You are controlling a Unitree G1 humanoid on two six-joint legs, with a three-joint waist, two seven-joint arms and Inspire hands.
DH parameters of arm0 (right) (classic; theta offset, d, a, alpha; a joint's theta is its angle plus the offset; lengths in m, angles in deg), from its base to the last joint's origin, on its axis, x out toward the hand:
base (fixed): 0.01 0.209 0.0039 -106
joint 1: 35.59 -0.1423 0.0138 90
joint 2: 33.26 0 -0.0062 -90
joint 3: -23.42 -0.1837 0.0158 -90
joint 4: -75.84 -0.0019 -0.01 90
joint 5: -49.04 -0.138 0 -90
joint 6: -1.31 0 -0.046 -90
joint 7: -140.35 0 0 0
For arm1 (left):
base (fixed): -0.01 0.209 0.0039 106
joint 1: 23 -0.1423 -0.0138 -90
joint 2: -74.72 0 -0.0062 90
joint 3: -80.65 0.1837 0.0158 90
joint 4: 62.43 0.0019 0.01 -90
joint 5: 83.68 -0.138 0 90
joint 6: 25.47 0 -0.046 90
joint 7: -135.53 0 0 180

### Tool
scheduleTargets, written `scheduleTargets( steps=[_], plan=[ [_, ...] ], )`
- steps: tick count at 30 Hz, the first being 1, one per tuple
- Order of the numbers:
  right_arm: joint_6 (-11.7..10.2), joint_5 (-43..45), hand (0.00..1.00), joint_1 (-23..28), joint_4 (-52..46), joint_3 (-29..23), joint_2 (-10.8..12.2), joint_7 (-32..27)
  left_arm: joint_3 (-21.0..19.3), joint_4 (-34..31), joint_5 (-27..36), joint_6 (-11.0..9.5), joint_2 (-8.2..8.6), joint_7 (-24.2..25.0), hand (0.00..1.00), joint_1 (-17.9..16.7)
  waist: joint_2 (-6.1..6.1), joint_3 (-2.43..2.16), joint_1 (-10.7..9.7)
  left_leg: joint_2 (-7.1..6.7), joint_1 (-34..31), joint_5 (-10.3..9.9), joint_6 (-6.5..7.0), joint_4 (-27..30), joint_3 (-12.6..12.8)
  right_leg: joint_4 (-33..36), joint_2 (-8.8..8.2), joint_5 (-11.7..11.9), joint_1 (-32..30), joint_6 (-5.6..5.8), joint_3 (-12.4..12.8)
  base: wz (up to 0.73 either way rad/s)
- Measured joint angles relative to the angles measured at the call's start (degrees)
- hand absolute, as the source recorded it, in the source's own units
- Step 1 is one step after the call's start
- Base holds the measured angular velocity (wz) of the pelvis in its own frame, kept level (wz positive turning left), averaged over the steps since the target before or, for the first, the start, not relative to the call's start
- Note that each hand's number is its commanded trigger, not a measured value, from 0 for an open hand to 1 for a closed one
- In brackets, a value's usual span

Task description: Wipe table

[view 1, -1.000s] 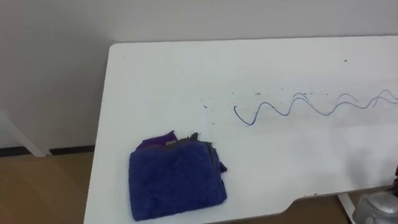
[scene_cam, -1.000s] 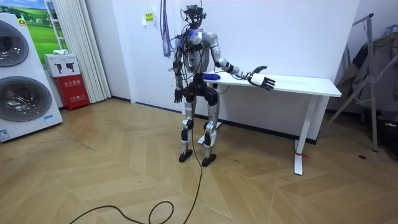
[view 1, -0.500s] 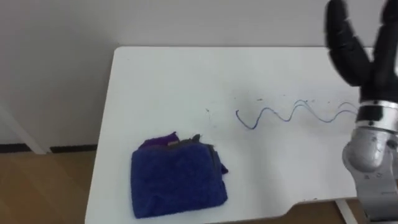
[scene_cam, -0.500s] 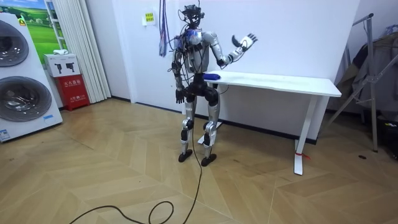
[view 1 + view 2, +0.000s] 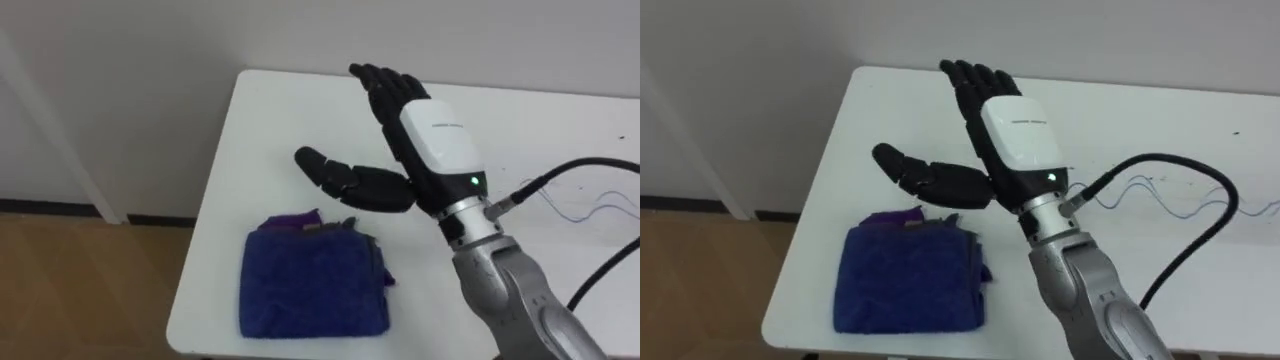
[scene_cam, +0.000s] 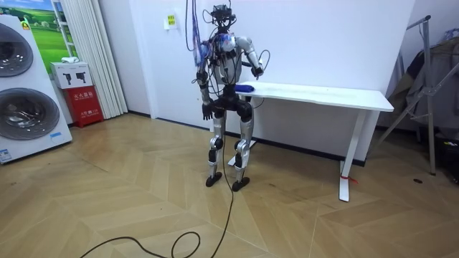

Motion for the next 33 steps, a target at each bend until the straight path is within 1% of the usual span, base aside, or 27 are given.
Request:
scheduleTargets(
  steps=[3,5,7,9,12,13,16,18,20,22,24,28,32,33],
  plan=[
    [-0.12,1.11,0.0,0.0,0.01,1.33,-0.01,0.87,0.81,0.01,0.0,0.0,0.03,0.1,0.0,0.08,-0.22,0.12,0.04,-0.01,-0.25,0.0,0.0,0.02,-0.43,-0.2,-0.05,0.01,0.03,-0.02,-0.41,0.07],
    [-0.22,3.08,0.0,0.15,0.02,1.86,-0.02,1.74,0.85,0.22,0.05,-0.01,0.04,0.1,0.0,0.46,-0.17,0.36,0.05,-0.01,-0.34,0.0,0.0,0.02,-0.65,-0.24,-0.04,0.01,0.03,-0.02,-0.58,0.06],
    [-0.24,5.79,0.0,0.7,0.35,1.9,0.05,2.33,1.59,1.46,0.09,-0.02,0.04,0.09,0.0,1.26,0.05,0.87,0.19,-0.03,-0.4,0.0,0.0,0.0,-0.76,-0.26,-0.07,0.01,0.01,-0.02,-0.63,0.0],
    [-0.32,7.22,0.0,0.87,2.5,2.4,0.39,2.33,2.52,3.57,0.09,0.01,0.04,0.1,0.0,2.3,0.14,1.02,0.16,-0.06,-0.62,0.0,0.0,0.0,-0.78,-0.33,-0.1,0.01,-0.19,-0.02,-0.65,0.0],
    [-0.09,8.75,0.0,3.15,5.32,3.1,0.88,2.84,4.1,5.46,0.06,0.02,0.04,0.11,0.0,3.44,0.09,0.99,0.2,-0.11,-1.19,0.0,0.0,0.05,-1.35,-0.43,-0.2,0.0,-0.44,0.0,-1.18,0.07],
    [-0.17,9.36,0.0,4.08,5.32,3.59,0.88,3.09,4.35,5.86,0.06,-0.03,0.05,0.11,0.0,3.62,-0.09,0.86,0.2,-0.1,-1.44,0.0,0.0,0.06,-1.35,-0.43,-0.2,-0.01,-0.66,0.01,-1.22,0.03],
    [-0.94,10.86,0.0,5.02,5.31,4.13,0.99,3.59,4.56,7.04,0.06,-0.09,0.06,0.11,0.0,4.62,-0.11,0.83,0.22,-0.09,-2.04,0.0,0.0,0.14,-1.41,-0.44,-0.2,-0.01,-1.19,0.01,-1.28,0.0],
    [-0.82,11.16,0.0,5.14,5.3,4.62,0.98,3.62,4.57,7.06,0.02,-0.11,0.04,0.11,0.0,4.78,-0.1,0.79,0.42,-0.05,-2.03,0.0,0.0,0.13,-1.4,-0.47,-0.18,-0.01,-1.19,0.01,-1.38,0.0],
    [-0.74,11.08,0.0,5.53,5.31,5.74,1.04,3.62,4.6,7.01,0.04,-0.12,0.11,0.13,0.0,5.01,-0.31,0.64,0.52,-0.07,-2.05,0.0,0.0,0.05,-1.41,-0.88,-0.16,0.0,-1.09,0.0,-1.46,0.0],
    [-1.17,11.19,0.0,7.41,5.31,6.6,0.97,3.78,4.49,6.47,-0.07,-0.2,0.14,0.13,0.0,4.99,-0.45,0.49,1.19,-0.05,-2.09,0.0,0.0,0.0,-1.72,-1.2,-0.09,0.0,-0.98,0.0,-1.46,0.0],
    [-1.17,11.42,0.0,8.67,5.31,6.79,0.63,4.18,4.39,6.02,-0.55,-0.22,0.13,0.12,0.0,4.86,-0.58,0.4,1.52,-0.05,-2.12,0.0,0.0,-0.04,-1.92,-1.23,-0.1,0.0,-0.93,0.0,-1.71,0.05],
    [-1.15,11.68,0.0,11.21,5.47,6.84,-0.74,4.22,4.25,3.11,-0.73,-0.22,0.07,0.12,0.0,3.87,-0.59,0.39,1.67,-0.13,-2.27,0.0,0.0,-0.04,-2.04,-1.23,-0.29,0.0,-0.94,0.0,-2.24,0.05],
    [-1.18,12.06,0.0,11.91,5.88,6.81,-0.77,4.21,3.99,2.95,-1.14,-0.29,-0.06,0.02,0.0,3.87,-0.61,0.38,1.66,-0.09,-2.34,0.0,0.0,-0.03,-2.41,-1.21,-0.29,0.0,-0.93,0.0,-2.56,0.0],
    [-1.56,12.55,0.0,12.09,6.36,6.84,-0.75,4.17,4.0,2.96,-1.17,-0.39,-0.07,-0.01,0.0,3.87,-0.61,0.38,1.66,-0.08,-2.34,0.0,0.0,-0.03,-2.52,-1.2,-0.28,0.0,-0.93,0.0,-2.59,0.0]
  ],
)
